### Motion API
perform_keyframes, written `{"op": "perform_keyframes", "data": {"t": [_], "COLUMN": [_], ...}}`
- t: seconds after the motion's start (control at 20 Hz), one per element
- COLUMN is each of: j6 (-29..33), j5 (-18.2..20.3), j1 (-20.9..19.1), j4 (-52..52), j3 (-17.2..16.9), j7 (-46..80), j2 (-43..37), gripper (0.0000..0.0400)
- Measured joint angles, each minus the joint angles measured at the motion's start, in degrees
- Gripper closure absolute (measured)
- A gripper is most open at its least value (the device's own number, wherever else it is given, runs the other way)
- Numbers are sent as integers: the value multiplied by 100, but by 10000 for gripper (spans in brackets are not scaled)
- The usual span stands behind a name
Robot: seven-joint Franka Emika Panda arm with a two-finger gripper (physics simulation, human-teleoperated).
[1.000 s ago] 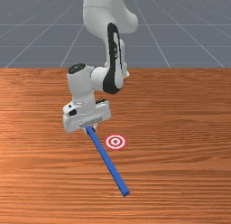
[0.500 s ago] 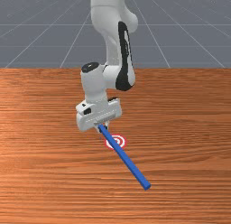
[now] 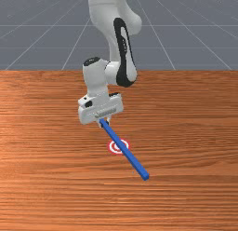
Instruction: Pull the pivot to the target area
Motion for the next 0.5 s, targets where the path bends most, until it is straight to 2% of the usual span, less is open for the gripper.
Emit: {"op": "perform_keyframes", "data": {"t": [0.05,0.1,0.15,0.25,0.35,0.4,0.45,0.5], "j6": [-628,-666,-918,-1022,-710,-575,-94,-154], "j5": [-47,-52,-487,-538,-342,-122,87,93], "j1": [121,43,574,626,558,268,-146,-97], "j4": [167,191,190,137,9,-14,-152,-175], "j3": [-299,-306,-898,-953,-768,-454,25,-24], "j7": [24,-37,515,624,474,187,-106,-86], "j2": [-38,-29,-95,-128,-161,-133,-113,-191], "gripper": [304,304,305,304,305,305,305,305]}}
